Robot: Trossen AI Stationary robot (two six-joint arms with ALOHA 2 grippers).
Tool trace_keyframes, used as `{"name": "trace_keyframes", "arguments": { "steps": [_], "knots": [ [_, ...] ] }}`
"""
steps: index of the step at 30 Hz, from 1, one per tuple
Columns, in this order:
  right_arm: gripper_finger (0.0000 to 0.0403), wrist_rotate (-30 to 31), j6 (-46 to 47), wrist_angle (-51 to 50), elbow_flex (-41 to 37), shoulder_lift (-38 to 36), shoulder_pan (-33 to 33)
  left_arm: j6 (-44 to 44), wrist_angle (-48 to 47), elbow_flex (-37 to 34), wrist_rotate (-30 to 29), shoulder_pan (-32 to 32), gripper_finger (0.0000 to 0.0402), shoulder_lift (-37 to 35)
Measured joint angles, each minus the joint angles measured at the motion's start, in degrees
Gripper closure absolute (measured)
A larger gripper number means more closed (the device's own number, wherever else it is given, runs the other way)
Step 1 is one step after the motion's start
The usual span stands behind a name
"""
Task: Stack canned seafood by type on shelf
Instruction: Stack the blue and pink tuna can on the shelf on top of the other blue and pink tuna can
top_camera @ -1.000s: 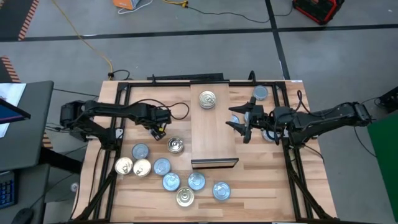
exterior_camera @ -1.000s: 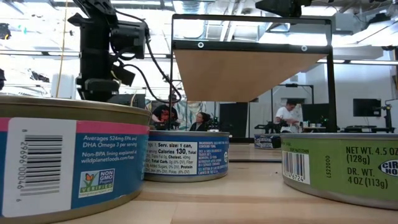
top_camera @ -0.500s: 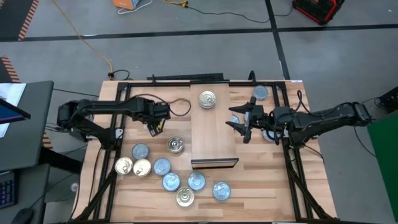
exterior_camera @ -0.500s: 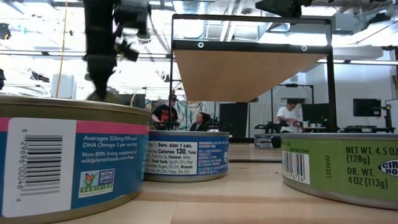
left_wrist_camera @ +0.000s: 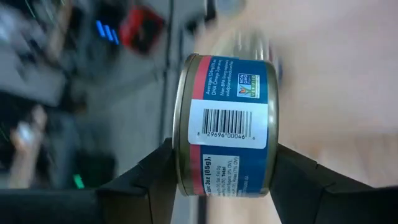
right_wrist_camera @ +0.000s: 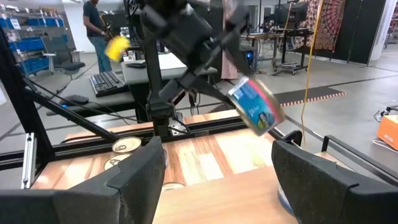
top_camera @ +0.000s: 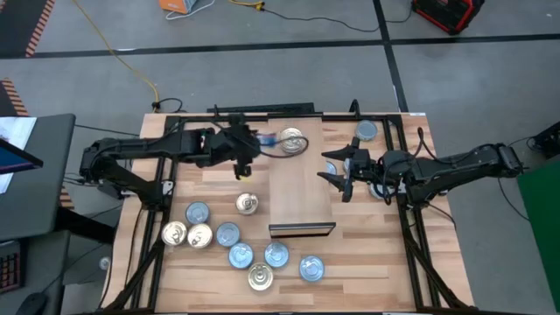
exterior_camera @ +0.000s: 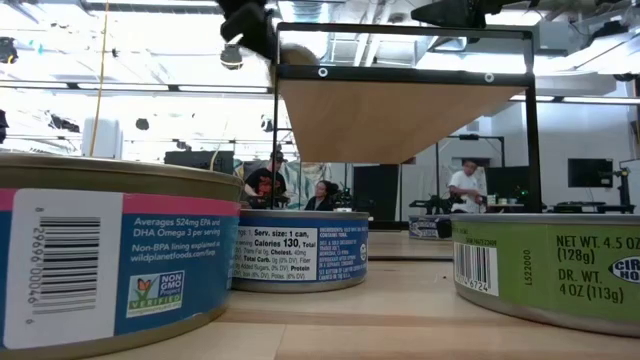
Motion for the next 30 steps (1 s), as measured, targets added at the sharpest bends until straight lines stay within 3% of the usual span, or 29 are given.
{"name": "trace_keyframes", "arguments": {
  "steps": [5, 12, 19, 30],
  "knots": [
    [0.0085, 0.0, -0.2, -0.1, 0.0, 0.0, 0.0, 9.3, 13.3, -1.4, 5.5, 0.9, 0.0201, 0.0],
    [0.0085, 0.0, -1.0, 1.6, 0.0, -0.2, 0.0, 11.2, 22.5, -1.6, 15.8, 5.8, 0.0200, 5.2],
    [0.0085, 0.0, -1.5, 1.5, 0.0, -0.2, 0.1, 17.0, 29.4, -1.7, 12.5, 8.4, 0.0199, 12.8],
    [0.0085, 0.0, -2.6, 1.4, 0.0, -0.2, 0.2, 20.3, 28.3, -1.7, 10.6, 9.0, 0.0198, 13.9]
  ]
}}
